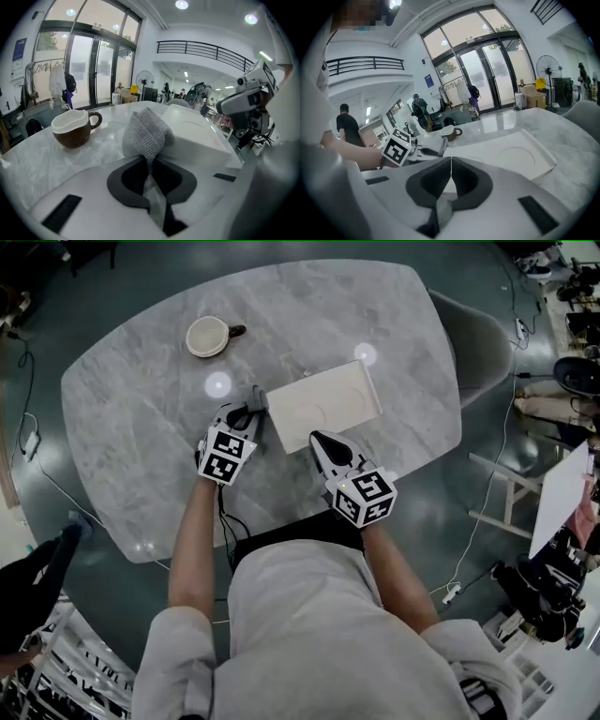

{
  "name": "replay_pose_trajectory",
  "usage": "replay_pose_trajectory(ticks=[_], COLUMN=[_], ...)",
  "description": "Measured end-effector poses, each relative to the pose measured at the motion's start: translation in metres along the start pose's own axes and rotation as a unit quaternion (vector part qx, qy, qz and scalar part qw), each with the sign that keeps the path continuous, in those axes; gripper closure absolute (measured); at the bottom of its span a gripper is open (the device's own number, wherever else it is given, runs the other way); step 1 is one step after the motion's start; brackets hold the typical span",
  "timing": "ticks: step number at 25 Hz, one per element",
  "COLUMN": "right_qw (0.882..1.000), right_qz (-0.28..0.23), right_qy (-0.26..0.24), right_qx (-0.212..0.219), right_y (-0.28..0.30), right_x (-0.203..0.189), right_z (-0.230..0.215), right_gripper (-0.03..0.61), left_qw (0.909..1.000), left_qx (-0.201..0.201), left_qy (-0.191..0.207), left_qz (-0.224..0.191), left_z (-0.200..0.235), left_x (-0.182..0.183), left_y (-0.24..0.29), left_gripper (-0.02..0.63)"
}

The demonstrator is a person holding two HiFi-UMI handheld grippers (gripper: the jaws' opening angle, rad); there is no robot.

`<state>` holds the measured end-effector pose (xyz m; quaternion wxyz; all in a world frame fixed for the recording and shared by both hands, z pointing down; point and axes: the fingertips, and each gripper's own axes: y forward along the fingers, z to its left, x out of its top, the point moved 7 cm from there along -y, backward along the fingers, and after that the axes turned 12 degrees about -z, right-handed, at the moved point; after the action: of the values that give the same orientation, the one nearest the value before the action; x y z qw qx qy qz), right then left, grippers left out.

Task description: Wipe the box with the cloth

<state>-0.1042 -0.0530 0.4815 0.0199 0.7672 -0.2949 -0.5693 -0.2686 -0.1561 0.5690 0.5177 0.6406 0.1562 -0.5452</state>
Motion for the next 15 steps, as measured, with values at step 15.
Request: replay_pose_trajectory(ticks=[15], right_qw=[1.000], right_qz=[-0.002], right_qy=[0.012], right_qx=[-0.027], right_y=[-0.012], right_x=[-0.009], right_z=[-0.002], right_gripper=[0.552], left_qw=[0.9994], left_qx=[-0.018], left_qy=[0.028], left_qz=[-0.006], left_z=[-0.004], left_x=[-0.001], left_y=[0.011], left_gripper=[0.574])
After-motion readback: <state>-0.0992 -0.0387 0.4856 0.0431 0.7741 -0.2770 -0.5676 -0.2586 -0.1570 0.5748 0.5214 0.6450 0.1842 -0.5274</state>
